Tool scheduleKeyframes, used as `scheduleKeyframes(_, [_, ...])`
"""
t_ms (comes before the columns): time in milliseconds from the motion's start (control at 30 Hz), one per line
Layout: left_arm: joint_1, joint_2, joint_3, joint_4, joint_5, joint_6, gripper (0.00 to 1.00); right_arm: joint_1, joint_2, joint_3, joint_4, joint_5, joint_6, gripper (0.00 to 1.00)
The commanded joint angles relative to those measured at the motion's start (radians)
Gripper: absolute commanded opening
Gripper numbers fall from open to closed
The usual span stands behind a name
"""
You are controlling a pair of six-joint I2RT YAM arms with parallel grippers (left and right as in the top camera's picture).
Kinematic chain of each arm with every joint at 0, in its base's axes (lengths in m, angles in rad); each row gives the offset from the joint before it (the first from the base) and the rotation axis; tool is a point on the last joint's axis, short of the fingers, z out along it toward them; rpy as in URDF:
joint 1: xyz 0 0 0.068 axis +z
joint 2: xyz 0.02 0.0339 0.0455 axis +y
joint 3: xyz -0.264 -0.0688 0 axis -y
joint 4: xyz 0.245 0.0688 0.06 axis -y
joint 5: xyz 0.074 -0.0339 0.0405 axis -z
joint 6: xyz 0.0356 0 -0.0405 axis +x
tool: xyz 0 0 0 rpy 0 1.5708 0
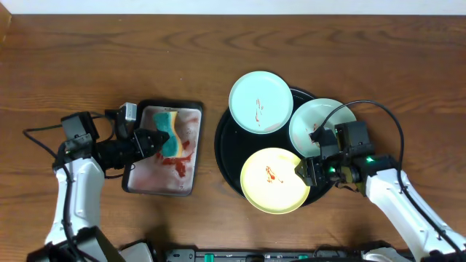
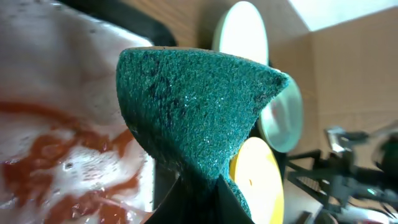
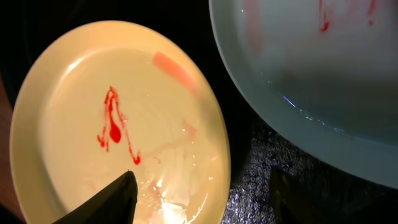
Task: Clean dirty plates on tray and stack at the side
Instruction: 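Dip the sponge in the basin water with the left gripper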
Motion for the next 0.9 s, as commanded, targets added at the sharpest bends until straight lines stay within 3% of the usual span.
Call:
scheduleKeyframes(0, [0.008,0.025,-0.005,0.012,0.111,0.076,0.08,0.005,0.029,0.015,0.018,-0.016,0.002,0.65])
scheduleKeyframes(500, [0.008,0.051,-0.005,0.026,0.074,0.083,0.08,0.005,0.093,0.015,0.041,-0.018,0.014,0.55])
scheduleKeyframes(733, [-0.006,0.051,-0.013,0.004,-0.025,0.084,0.08,0.005,0.114,0.015,0.01,-0.017,0.019,0.29])
scheduleKeyframes(867, [-0.032,0.052,-0.019,0.005,-0.079,0.083,0.08,0.005,0.144,0.015,0.009,-0.017,0.025,0.2])
